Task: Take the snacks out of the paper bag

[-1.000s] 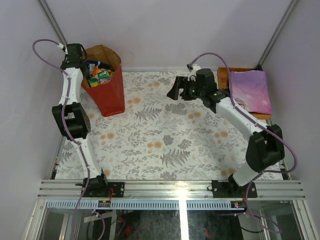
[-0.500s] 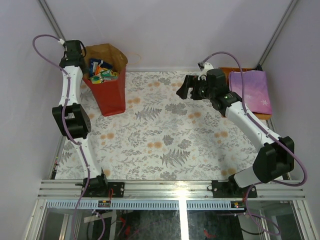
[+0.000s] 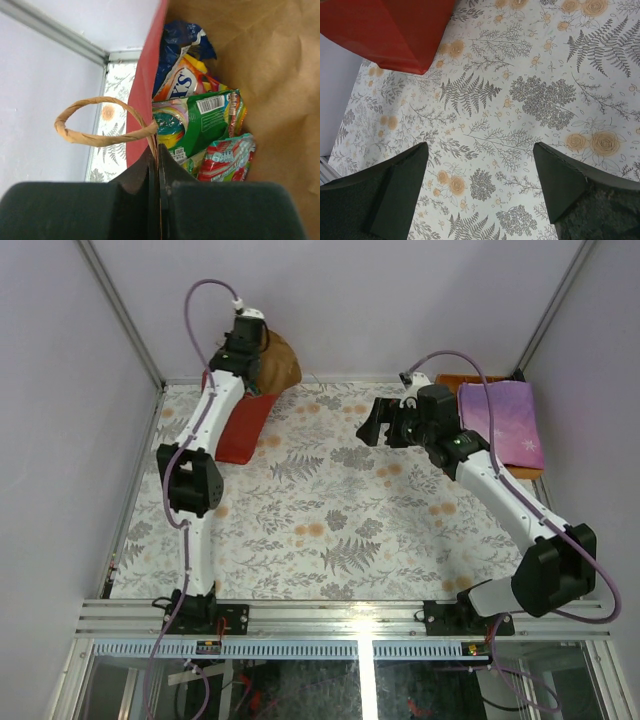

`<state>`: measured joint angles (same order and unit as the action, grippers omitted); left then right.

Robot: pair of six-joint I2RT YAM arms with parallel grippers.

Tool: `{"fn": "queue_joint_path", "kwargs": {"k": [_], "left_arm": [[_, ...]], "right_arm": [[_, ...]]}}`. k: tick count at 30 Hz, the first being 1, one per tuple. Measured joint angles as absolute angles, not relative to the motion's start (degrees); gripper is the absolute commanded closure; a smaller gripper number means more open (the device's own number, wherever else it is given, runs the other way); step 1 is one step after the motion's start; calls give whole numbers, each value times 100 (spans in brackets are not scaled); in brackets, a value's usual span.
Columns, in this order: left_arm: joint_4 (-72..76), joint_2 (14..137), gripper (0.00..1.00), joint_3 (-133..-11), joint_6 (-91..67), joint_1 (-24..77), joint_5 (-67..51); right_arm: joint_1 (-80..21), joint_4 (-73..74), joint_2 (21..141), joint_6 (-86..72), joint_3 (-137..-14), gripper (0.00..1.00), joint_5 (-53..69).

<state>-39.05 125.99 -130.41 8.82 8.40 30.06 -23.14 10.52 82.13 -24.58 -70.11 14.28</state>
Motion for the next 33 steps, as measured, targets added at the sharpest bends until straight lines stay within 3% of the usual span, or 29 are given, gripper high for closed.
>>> {"fn": "queue_joint_path", "kwargs": {"k": [10,19,26,28,33], "left_arm": [[-2351,12573,100,-12084,2355,2381,4040],[-1345,12040,100,-10768,2961,3221,4154],[-414,11275,100,-9358,2930,3258,4023],[-276,11249,100,-9203,2888,3262,3992],[-82,11249,100,-8921,2755,3297,3955]], "right_arm": [[-2314,1083,7793,-2569,-6598,4,1243],[-1964,-80,7898,-3516,-5505,4,1409],[-1487,-1566,9045,-4534,-4818,9,1850],[-1496,-2145,9524,-4853,-4759,14,2102],[-1662,-3037,10274,-5210,-4823,14,2453]]}}
